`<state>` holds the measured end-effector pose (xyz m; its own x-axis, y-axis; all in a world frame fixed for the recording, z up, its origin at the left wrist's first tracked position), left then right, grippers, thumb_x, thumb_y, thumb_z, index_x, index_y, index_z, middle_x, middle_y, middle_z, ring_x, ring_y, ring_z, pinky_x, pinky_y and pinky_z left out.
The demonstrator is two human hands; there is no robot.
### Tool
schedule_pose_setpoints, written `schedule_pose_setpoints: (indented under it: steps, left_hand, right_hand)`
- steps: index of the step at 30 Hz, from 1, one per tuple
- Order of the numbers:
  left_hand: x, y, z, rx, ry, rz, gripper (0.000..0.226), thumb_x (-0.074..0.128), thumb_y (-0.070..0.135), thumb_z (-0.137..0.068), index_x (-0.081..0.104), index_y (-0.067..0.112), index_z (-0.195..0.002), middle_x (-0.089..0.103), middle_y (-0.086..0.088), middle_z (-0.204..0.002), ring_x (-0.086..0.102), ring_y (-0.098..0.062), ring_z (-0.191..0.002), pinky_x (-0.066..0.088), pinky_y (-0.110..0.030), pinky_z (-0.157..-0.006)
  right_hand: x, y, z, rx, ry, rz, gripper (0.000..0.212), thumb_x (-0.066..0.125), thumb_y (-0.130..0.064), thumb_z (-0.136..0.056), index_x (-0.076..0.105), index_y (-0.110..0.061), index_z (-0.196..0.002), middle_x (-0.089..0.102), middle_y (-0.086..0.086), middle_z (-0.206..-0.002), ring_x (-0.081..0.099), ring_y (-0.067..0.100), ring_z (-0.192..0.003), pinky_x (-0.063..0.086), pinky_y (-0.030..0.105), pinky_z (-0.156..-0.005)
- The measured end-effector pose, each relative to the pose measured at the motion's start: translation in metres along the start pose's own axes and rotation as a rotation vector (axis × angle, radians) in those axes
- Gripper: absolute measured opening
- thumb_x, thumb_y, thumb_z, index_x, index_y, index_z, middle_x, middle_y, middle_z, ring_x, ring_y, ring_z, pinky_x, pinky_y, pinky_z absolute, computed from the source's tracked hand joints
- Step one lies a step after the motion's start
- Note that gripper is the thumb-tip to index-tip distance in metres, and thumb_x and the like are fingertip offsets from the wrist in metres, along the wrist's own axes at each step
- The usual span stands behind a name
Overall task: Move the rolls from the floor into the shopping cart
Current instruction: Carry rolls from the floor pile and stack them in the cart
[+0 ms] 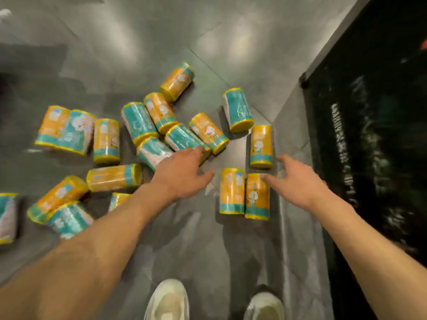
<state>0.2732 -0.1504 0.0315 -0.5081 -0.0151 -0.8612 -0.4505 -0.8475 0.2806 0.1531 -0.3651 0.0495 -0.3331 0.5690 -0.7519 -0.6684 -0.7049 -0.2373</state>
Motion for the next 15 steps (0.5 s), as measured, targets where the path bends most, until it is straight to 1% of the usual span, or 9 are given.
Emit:
schedule_pose_setpoints:
  steps: [2, 4, 5, 7, 8, 10, 11, 13, 15]
  left_hand:
    - [0.036, -0.002, -0.019, 0.016, -0.016, -0.006, 0.068, 0.047, 0.069, -0.086, 0.049, 0.019, -0.133, 0.061, -0.012, -0.131, 0.058, -0.034, -0.122, 0.051, -0.048, -0.095]
    - [0.058, 0.000, -0.036, 0.051, -0.002, -0.021, 0.082, 0.033, 0.077, -0.076, 0.049, 0.020, -0.133, 0.061, -0.011, -0.129, 0.059, -0.035, -0.119, 0.052, -0.049, -0.093]
    - [0.068, 0.001, -0.042, 0.067, -0.002, -0.029, 0.083, 0.033, 0.078, -0.075, 0.048, 0.020, -0.133, 0.062, -0.010, -0.128, 0.060, -0.034, -0.118, 0.052, -0.049, -0.092]
    - [0.086, 0.004, -0.055, 0.096, 0.000, -0.069, 0.074, 0.044, 0.073, -0.085, 0.046, 0.021, -0.138, 0.062, -0.009, -0.124, 0.061, -0.031, -0.115, 0.054, -0.047, -0.090]
    - [0.092, 0.005, -0.059, 0.112, 0.011, -0.094, 0.071, 0.047, 0.069, -0.088, 0.045, 0.021, -0.140, 0.062, -0.008, -0.122, 0.061, -0.030, -0.114, 0.054, -0.046, -0.089]
    - [0.097, 0.008, -0.062, 0.140, 0.012, -0.106, 0.071, 0.048, 0.068, -0.090, 0.042, 0.021, -0.144, 0.061, -0.007, -0.121, 0.060, -0.029, -0.113, 0.055, -0.047, -0.088]
    - [0.099, 0.007, -0.062, 0.149, 0.004, -0.096, 0.072, 0.048, 0.068, -0.090, 0.041, 0.021, -0.145, 0.061, -0.006, -0.121, 0.061, -0.028, -0.113, 0.055, -0.047, -0.089]
    - [0.100, 0.002, -0.059, 0.126, -0.015, -0.057, 0.074, 0.048, 0.068, -0.090, 0.040, 0.021, -0.146, 0.061, -0.007, -0.125, 0.061, -0.027, -0.113, 0.055, -0.046, -0.090]
    - [0.100, -0.004, -0.055, 0.073, -0.024, 0.025, 0.076, 0.050, 0.068, -0.090, 0.039, 0.020, -0.148, 0.060, -0.008, -0.130, 0.060, -0.027, -0.117, 0.054, -0.045, -0.093]
  right_hand:
    - [0.035, 0.019, -0.026, 0.031, 0.001, -0.039, 0.065, 0.067, -0.057, -0.088, 0.050, -0.024, -0.141, 0.060, 0.012, -0.140, 0.053, 0.036, -0.131, 0.045, 0.045, -0.107]
    - [0.061, 0.035, -0.045, 0.039, 0.019, -0.070, 0.068, 0.065, -0.065, -0.080, 0.052, -0.030, -0.137, 0.064, 0.008, -0.134, 0.059, 0.034, -0.125, 0.048, 0.048, -0.105]
    - [0.072, 0.040, -0.053, 0.033, 0.017, -0.081, 0.069, 0.063, -0.068, -0.078, 0.052, -0.031, -0.136, 0.066, 0.006, -0.132, 0.061, 0.032, -0.122, 0.050, 0.048, -0.102]
    - [0.089, 0.047, -0.066, 0.031, 0.000, -0.110, 0.068, 0.064, -0.065, -0.081, 0.050, -0.030, -0.137, 0.065, 0.004, -0.131, 0.064, 0.030, -0.117, 0.053, 0.047, -0.098]
    - [0.096, 0.050, -0.072, 0.031, -0.004, -0.131, 0.072, 0.064, -0.068, -0.078, 0.049, -0.030, -0.138, 0.065, 0.003, -0.131, 0.065, 0.029, -0.116, 0.054, 0.048, -0.097]
    - [0.102, 0.052, -0.079, 0.024, 0.002, -0.173, 0.089, 0.058, -0.080, -0.062, 0.047, -0.032, -0.136, 0.064, 0.001, -0.131, 0.066, 0.027, -0.114, 0.054, 0.051, -0.097]
    - [0.105, 0.055, -0.082, 0.021, 0.004, -0.204, 0.094, 0.055, -0.082, -0.056, 0.048, -0.032, -0.136, 0.065, 0.000, -0.130, 0.066, 0.026, -0.113, 0.054, 0.051, -0.097]
    - [0.105, 0.059, -0.082, 0.045, 0.012, -0.313, 0.089, 0.062, -0.078, -0.061, 0.049, -0.032, -0.135, 0.066, -0.001, -0.129, 0.067, 0.023, -0.110, 0.055, 0.045, -0.095]
    - [0.109, 0.063, -0.078, 0.096, -0.016, -0.438, 0.067, 0.073, -0.064, -0.077, 0.053, -0.028, -0.130, 0.067, 0.001, -0.128, 0.068, 0.022, -0.107, 0.055, 0.039, -0.088]
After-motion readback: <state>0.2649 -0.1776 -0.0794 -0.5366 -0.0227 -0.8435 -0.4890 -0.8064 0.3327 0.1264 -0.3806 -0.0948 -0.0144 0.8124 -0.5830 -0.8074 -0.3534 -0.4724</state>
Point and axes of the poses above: each hand's wrist, its own z-axis away from the middle knuckle, its own x-axis out of the palm, y = z × x, the point moved 8 cm from there along -z, towards the middle knuckle
